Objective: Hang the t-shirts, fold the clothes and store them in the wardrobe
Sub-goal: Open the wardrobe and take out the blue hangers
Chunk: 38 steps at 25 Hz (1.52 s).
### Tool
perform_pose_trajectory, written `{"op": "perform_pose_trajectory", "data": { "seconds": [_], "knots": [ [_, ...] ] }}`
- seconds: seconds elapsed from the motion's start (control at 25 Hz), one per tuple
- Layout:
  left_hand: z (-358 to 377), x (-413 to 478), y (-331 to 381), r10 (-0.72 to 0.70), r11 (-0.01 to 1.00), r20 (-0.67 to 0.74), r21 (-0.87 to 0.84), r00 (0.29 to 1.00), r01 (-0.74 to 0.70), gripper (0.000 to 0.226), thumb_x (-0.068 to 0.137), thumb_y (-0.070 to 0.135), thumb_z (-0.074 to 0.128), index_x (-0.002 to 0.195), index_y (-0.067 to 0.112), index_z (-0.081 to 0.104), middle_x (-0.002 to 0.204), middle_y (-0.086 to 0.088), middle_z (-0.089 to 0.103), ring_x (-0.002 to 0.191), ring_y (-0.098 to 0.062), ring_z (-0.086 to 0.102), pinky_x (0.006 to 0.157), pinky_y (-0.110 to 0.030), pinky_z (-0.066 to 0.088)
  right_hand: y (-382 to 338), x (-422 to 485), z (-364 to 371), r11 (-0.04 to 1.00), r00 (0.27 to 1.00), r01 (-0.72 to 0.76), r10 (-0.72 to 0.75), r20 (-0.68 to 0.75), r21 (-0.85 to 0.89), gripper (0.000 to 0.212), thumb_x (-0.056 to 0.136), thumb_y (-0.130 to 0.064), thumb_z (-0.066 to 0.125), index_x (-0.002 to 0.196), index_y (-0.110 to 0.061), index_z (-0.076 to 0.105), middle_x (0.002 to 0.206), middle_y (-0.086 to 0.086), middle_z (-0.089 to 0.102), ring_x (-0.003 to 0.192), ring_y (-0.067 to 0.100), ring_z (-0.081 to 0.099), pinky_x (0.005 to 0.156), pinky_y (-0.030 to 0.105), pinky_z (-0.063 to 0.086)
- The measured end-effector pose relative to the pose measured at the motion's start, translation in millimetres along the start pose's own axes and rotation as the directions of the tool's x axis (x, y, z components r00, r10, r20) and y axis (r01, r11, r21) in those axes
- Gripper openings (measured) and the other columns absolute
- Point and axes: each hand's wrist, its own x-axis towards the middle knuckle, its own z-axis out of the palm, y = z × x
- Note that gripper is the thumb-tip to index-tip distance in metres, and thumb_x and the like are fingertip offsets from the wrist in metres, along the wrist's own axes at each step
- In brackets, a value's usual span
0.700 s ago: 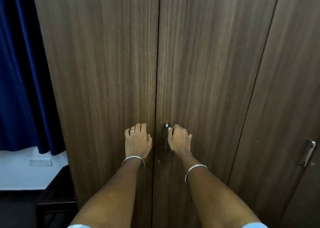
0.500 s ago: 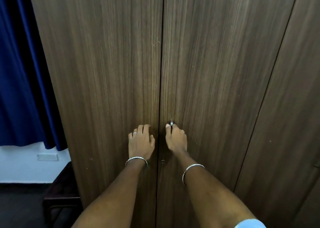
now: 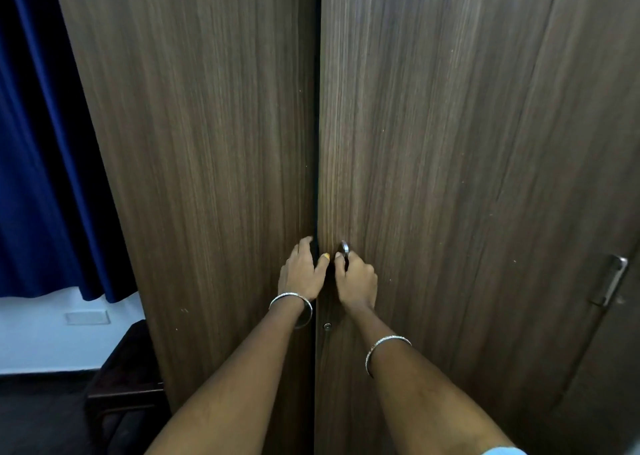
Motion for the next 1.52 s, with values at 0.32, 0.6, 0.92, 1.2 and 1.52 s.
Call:
{"op": "perform_pose_trajectory", "data": {
  "seconds": [0.32, 0.6, 0.92, 1.2, 1.52],
  "knots": [
    [-3, -74, 62, -0.007, 0.953, -0.02, -0.303, 1.0, 0.001, 0.029, 0.099, 0.038, 0.051, 0.113, 0.012, 0.053, 0.105, -0.008, 0.066, 0.101, -0.03, 0.06, 0.077, -0.031, 0.033, 21, -65, -65, 0.997, 0.998, -0.058, 0.06, -0.03, 0.043, 0.033, 0.102, -0.04, 0.045, 0.087, -0.015, 0.059, 0.087, 0.012, 0.071, 0.086, 0.035, 0.064, 0.067, 0.035, 0.036],
    [20, -156, 122, 0.03, 0.886, -0.12, -0.457, 0.992, -0.082, 0.037, 0.102, 0.045, 0.037, 0.119, 0.019, 0.058, 0.1, 0.006, 0.063, 0.093, -0.016, 0.057, 0.074, -0.027, 0.037, 59, -111, -136, 0.983, 0.994, -0.1, 0.104, -0.017, 0.156, 0.03, 0.102, -0.04, 0.047, 0.08, -0.02, 0.052, 0.078, 0.003, 0.067, 0.077, 0.025, 0.063, 0.065, 0.036, 0.04],
    [63, -214, 186, 0.13, 0.853, -0.178, -0.481, 0.975, -0.201, 0.043, 0.098, 0.047, 0.034, 0.114, 0.021, 0.064, 0.095, 0.009, 0.066, 0.088, -0.009, 0.06, 0.069, -0.009, 0.038, 113, -137, -217, 0.949, 0.996, -0.069, 0.084, -0.036, 0.307, 0.033, 0.105, -0.041, 0.043, 0.086, -0.019, 0.059, 0.072, -0.005, 0.061, 0.069, 0.013, 0.059, 0.067, 0.03, 0.049],
    [122, -242, 248, 0.224, 0.821, -0.044, -0.53, 0.974, -0.213, 0.049, 0.103, 0.046, 0.03, 0.134, 0.026, 0.061, 0.132, 0.007, 0.065, 0.122, -0.007, 0.058, 0.103, -0.025, 0.048, 174, -136, -293, 0.905, 0.979, -0.164, 0.197, -0.045, 0.394, 0.035, 0.104, -0.046, 0.041, 0.082, -0.026, 0.059, 0.07, -0.008, 0.059, 0.072, 0.015, 0.059, 0.074, 0.04, 0.05],
    [186, -253, 309, 0.343, 0.858, 0.33, -0.49, 0.879, -0.151, 0.051, 0.106, 0.049, 0.022, 0.155, 0.038, 0.022, 0.161, 0.015, 0.024, 0.149, -0.009, 0.022, 0.116, -0.022, 0.017, 224, -121, -371, 0.765, 0.93, -0.362, 0.336, 0.149, 0.533, 0.037, 0.102, -0.054, 0.033, 0.128, -0.036, 0.053, 0.126, -0.017, 0.051, 0.119, 0.006, 0.044, 0.106, 0.029, 0.032]
  ]
}}
